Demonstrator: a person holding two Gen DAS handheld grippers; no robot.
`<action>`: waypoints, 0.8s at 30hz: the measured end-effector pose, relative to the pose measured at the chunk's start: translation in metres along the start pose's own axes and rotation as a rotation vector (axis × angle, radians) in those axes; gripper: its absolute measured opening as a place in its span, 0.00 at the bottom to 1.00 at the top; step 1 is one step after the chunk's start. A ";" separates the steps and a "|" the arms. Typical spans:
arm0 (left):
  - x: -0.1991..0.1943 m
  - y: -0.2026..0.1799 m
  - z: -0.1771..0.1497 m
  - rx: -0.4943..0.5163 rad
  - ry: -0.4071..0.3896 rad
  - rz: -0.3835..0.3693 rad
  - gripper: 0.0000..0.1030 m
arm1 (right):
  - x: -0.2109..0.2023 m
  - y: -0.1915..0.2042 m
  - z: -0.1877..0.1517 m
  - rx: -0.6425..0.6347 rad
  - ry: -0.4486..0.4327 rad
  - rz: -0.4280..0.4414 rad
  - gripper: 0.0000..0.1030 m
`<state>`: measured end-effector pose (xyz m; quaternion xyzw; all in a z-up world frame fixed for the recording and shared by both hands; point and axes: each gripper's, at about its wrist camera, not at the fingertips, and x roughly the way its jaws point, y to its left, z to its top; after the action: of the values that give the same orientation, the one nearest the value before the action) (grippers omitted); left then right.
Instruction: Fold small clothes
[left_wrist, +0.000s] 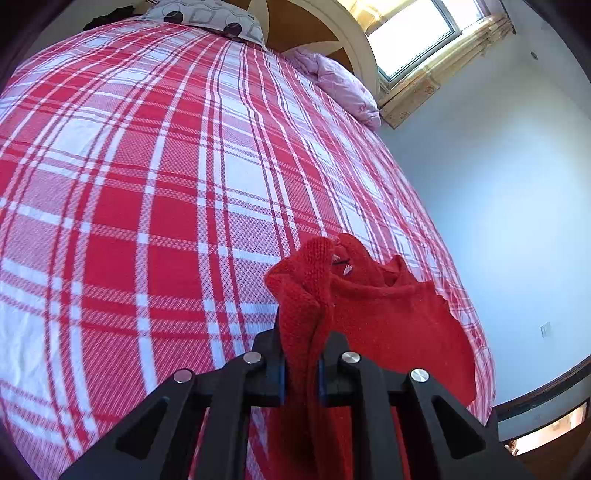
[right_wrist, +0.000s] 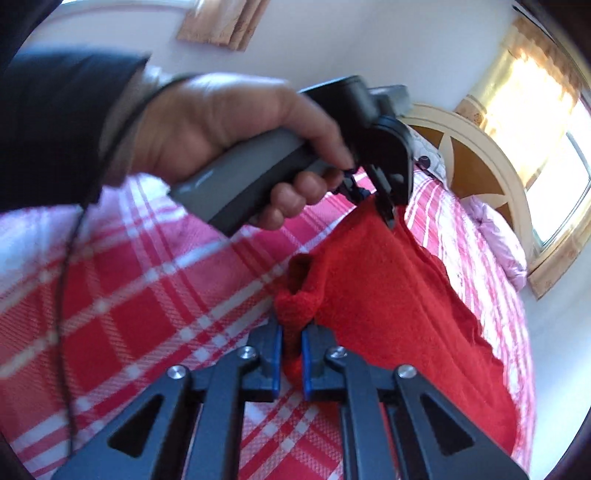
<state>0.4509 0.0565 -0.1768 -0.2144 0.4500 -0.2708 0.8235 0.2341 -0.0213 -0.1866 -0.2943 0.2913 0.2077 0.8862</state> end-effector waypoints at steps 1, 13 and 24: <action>-0.003 0.000 -0.002 -0.008 -0.002 -0.001 0.11 | -0.003 0.000 0.001 0.010 -0.004 0.015 0.11; -0.036 -0.018 0.001 -0.124 -0.060 -0.071 0.11 | -0.044 -0.044 0.005 0.206 -0.122 0.102 0.10; -0.001 -0.145 0.030 -0.006 -0.061 -0.133 0.11 | -0.092 -0.155 -0.053 0.610 -0.227 0.138 0.10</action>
<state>0.4400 -0.0504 -0.0744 -0.2543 0.4103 -0.3171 0.8164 0.2278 -0.1880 -0.1005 0.0301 0.2585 0.2019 0.9442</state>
